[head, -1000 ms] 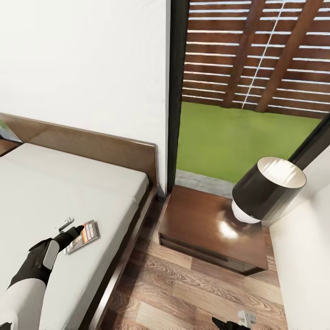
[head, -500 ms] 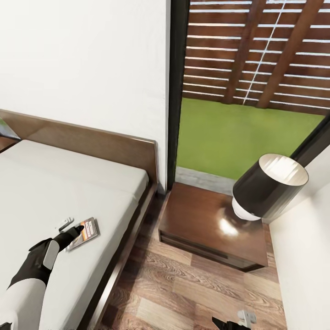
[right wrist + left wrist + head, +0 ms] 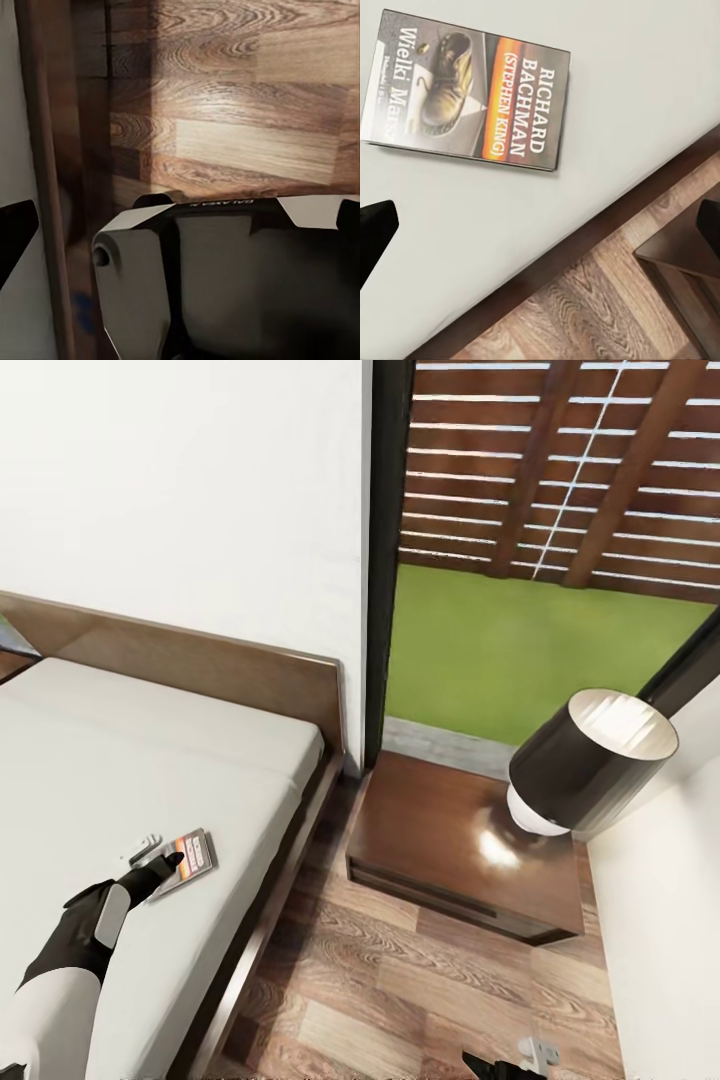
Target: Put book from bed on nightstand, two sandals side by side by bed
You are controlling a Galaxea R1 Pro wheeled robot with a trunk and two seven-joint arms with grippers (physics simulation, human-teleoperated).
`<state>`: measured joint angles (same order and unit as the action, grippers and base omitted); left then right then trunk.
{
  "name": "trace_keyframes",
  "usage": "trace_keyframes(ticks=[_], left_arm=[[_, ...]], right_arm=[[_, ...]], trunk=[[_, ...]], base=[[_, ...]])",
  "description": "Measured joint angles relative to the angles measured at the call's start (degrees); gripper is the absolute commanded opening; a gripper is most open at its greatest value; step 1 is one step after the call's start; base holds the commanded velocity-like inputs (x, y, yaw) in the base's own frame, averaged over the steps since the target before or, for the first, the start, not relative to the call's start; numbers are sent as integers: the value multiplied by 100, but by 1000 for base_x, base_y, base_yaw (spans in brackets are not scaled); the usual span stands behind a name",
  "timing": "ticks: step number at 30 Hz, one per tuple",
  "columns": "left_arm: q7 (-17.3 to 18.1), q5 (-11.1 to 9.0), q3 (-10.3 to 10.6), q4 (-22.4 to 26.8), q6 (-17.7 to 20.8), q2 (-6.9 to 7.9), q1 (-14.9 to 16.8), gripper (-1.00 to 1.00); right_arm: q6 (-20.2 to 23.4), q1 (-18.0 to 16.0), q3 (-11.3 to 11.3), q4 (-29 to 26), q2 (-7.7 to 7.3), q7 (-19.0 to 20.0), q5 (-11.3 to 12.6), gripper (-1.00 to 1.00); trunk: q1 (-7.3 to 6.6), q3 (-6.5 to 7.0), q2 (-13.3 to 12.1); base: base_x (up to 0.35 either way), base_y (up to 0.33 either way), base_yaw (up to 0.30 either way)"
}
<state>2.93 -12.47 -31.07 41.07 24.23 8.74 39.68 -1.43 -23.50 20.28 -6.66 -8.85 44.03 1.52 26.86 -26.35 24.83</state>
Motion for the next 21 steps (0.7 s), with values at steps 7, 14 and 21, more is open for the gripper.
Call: trace_keyframes(ticks=[7, 14, 21], left_arm=[[0, 0, 1, 0, 0, -1, 0, 100], [0, 0, 1, -1, 0, -1, 0, 100], [-11, 9, 30, 1, 80, -64, -1, 100]], right_arm=[[0, 1, 0, 0, 0, 0, 0, 100], [0, -1, 0, 0, 0, 0, 0, 100], [0, 0, 0, 0, 0, 1, 0, 100]], trunk=[[0, -63, 0], [0, -125, 0], [0, -149, 1]], base=[[0, 0, 0], [0, 0, 0], [0, 0, 0]])
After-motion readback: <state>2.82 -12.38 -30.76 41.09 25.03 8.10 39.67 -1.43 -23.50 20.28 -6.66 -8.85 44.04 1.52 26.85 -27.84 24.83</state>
